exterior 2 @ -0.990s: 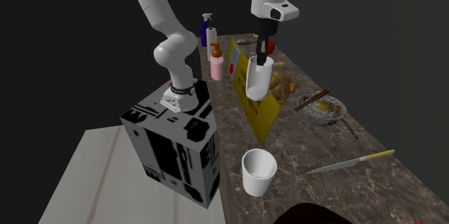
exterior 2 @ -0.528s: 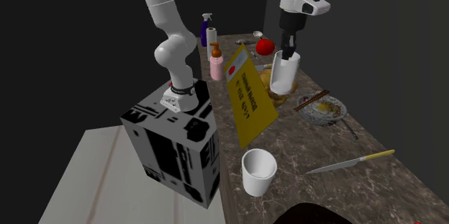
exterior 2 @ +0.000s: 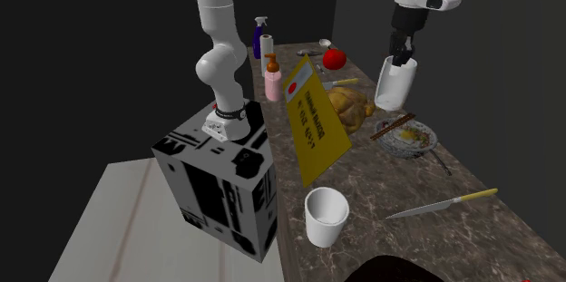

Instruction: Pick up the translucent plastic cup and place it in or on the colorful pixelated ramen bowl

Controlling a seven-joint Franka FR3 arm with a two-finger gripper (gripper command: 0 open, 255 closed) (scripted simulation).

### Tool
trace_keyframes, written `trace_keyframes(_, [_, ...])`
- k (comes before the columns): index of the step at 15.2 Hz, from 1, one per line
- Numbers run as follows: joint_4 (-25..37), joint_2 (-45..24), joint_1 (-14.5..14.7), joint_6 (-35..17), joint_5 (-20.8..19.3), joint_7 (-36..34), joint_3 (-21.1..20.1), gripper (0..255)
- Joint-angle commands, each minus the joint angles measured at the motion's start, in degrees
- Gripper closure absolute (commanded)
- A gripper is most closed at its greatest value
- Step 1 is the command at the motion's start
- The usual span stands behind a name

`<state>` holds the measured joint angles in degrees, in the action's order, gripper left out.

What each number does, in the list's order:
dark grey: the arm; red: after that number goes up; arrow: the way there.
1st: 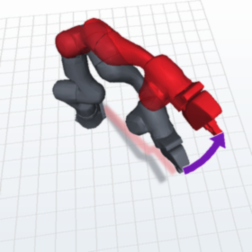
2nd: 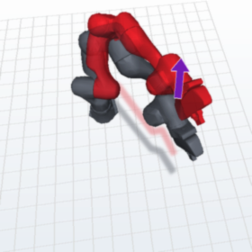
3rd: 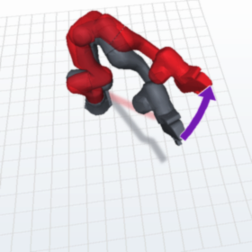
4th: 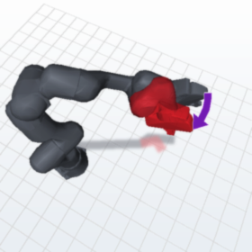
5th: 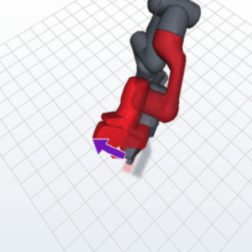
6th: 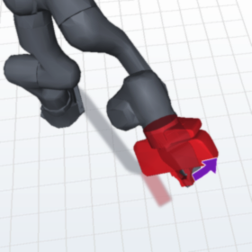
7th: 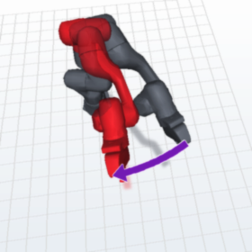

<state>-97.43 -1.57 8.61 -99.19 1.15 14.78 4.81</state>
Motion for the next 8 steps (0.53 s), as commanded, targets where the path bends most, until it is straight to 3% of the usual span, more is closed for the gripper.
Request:
trace_keyframes(1, [6.3, -4.6, 0.5, 1.7, 0.3, -1.1, -0.5, 255])
trace_keyframes(7, [29.3, -20.1, 2.4, 9.1, 0.9, -4.9, -2.1, 255])
trace_keyframes(8, [28.1, -19.8, 2.5, 8.2, 0.9, -4.9, -2.0, 255])
